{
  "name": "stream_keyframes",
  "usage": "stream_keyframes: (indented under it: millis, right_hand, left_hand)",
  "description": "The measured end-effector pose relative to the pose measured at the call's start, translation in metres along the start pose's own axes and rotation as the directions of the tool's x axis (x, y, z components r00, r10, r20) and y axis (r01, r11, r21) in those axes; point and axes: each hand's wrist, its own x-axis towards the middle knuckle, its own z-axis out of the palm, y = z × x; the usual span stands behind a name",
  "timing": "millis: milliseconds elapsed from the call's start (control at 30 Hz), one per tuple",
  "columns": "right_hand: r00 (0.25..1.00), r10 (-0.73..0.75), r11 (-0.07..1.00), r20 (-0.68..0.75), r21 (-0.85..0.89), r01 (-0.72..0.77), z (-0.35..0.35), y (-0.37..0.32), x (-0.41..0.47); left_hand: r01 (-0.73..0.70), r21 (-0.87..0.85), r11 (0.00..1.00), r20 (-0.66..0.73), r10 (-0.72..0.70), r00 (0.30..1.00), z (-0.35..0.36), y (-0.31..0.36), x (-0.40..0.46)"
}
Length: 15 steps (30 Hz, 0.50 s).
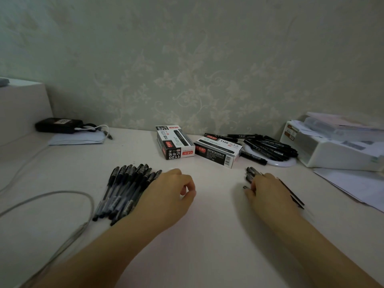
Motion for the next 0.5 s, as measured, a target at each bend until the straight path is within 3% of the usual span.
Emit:
stream_keyframes:
  millis: [200,333,367,433,500]
  right_hand:
    - [0.992,-0.101,0.995,0.073,0.031,0.099,0.0,-0.01,-0.001]
    - [0.992,-0.107,0.933,0.07,0.351,0.076,-0.004,-0.02,-0.001]
    - [0.991,-0.079,0.862,0.111,0.507,0.012,-0.005,-0.023,-0.002]
    - [0.965,-0.046,0.58,0.259,0.793,-0.186,-0.005,-0.029,-0.005]
    - [0.922,-0.088,0.319,0.376,0.888,-0.332,-0.004,-0.035,-0.009]
  left_hand:
    - [-0.016,-0.052,0.999,0.038,0.018,0.999,0.002,0.002,-0.001]
    - [-0.003,-0.117,0.993,0.066,0.011,0.998,0.004,0.004,-0.001]
    - [0.009,-0.155,0.988,0.071,0.002,0.997,0.004,0.005,-0.001]
    - [0.047,-0.266,0.963,0.095,-0.023,0.995,0.003,0.008,-0.002]
    - [0.073,-0.349,0.934,0.138,-0.026,0.99,0.004,0.012,-0.002]
